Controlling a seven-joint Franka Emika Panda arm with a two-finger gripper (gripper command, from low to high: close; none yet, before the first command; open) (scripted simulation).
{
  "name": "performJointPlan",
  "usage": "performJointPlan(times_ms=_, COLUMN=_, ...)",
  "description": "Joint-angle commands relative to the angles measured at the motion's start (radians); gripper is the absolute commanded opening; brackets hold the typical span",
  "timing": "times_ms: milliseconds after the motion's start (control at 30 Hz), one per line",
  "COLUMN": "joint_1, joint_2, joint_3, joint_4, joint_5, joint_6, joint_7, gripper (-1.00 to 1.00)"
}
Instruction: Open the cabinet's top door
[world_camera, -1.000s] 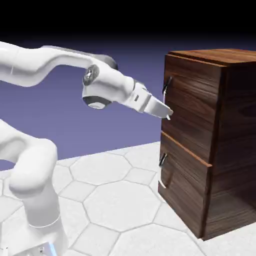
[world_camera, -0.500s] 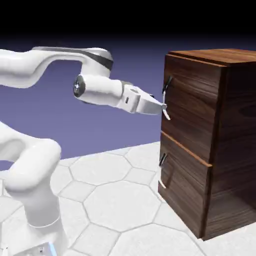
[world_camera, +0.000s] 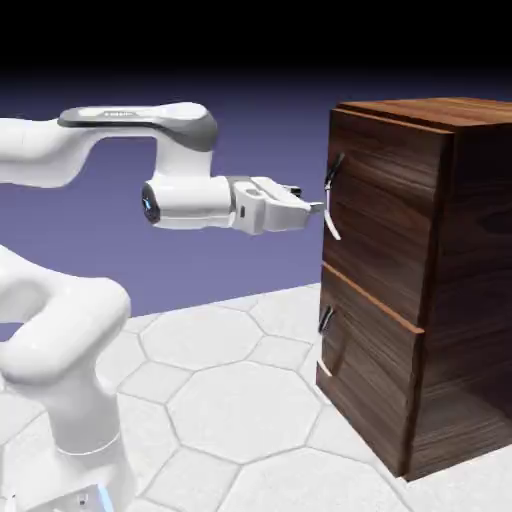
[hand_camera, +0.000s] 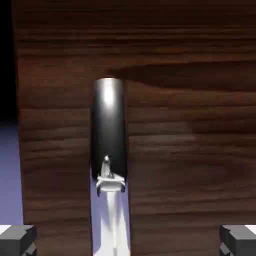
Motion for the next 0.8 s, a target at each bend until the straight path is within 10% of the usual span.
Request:
performJointPlan(times_ms=0, joint_1=-0.011, joint_2=-0.008, joint_3=0.014, joint_4=0.002, joint_5=0.044, joint_6=-0.003, joint_7=-0.031, gripper=0.00)
performJointPlan(times_ms=267, joint_1=-0.205, joint_2=0.072, joint_3=0.126, joint_4=0.121, joint_5=0.150, joint_6=-0.072, joint_7=-0.109, gripper=0.00)
performJointPlan(times_ms=300, joint_1=-0.205, joint_2=0.072, joint_3=0.126, joint_4=0.121, joint_5=0.150, joint_6=-0.072, joint_7=-0.109, gripper=-1.00)
performJointPlan(times_ms=767, joint_1=0.181, joint_2=0.222, joint_3=-0.245, joint_4=-0.001, joint_5=0.127, joint_6=-0.126, joint_7=-0.424, gripper=-1.00)
